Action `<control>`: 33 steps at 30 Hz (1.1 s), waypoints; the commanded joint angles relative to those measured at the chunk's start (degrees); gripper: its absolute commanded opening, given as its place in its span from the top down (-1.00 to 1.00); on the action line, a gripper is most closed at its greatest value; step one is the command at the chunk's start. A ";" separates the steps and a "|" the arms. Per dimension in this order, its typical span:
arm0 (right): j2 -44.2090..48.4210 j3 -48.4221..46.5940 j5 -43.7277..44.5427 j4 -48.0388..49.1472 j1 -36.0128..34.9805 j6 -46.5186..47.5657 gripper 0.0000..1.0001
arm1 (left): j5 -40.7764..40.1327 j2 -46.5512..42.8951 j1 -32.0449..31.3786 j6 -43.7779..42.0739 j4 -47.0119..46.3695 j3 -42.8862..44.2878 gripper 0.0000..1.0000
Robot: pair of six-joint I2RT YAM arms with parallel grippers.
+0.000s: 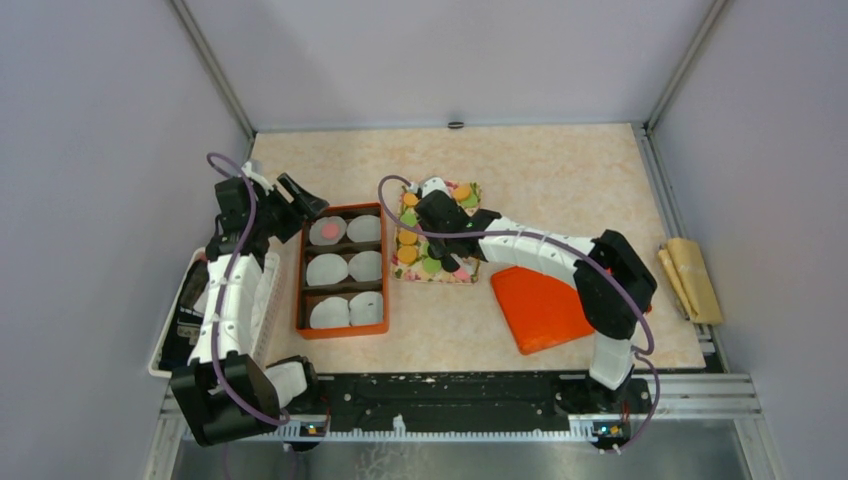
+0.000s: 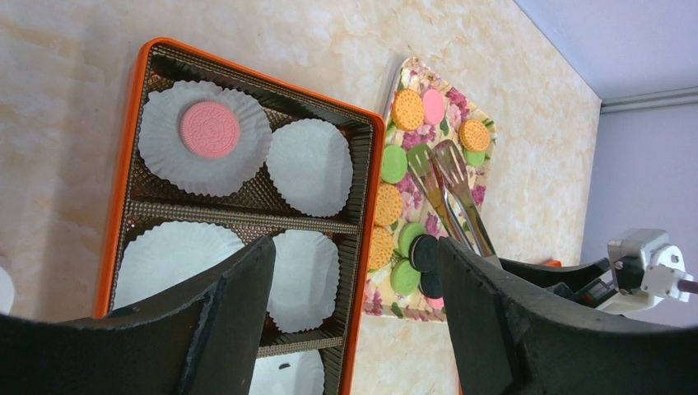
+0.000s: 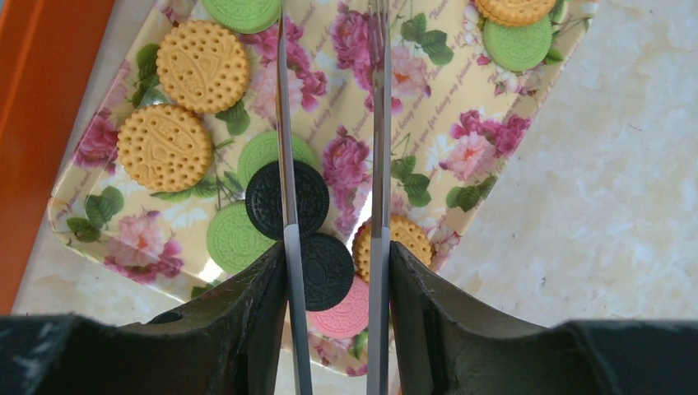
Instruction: Pack the cookies
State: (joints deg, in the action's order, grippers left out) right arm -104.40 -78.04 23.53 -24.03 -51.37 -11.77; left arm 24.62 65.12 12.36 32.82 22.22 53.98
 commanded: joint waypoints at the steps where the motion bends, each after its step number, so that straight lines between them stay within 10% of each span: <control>1: -1.27 -4.30 -1.53 3.23 0.37 -0.80 0.12 | 0.38 0.63 0.39 -0.92 -2.22 0.38 -0.56; 33: -14.88 -23.71 -4.95 -1.77 3.04 0.59 0.11 | 0.60 2.29 0.49 -0.83 -2.36 -0.97 -0.56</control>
State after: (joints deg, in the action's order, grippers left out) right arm -117.40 -95.13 18.00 -26.20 -48.58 -11.66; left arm 24.43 67.16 12.36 32.60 22.22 53.56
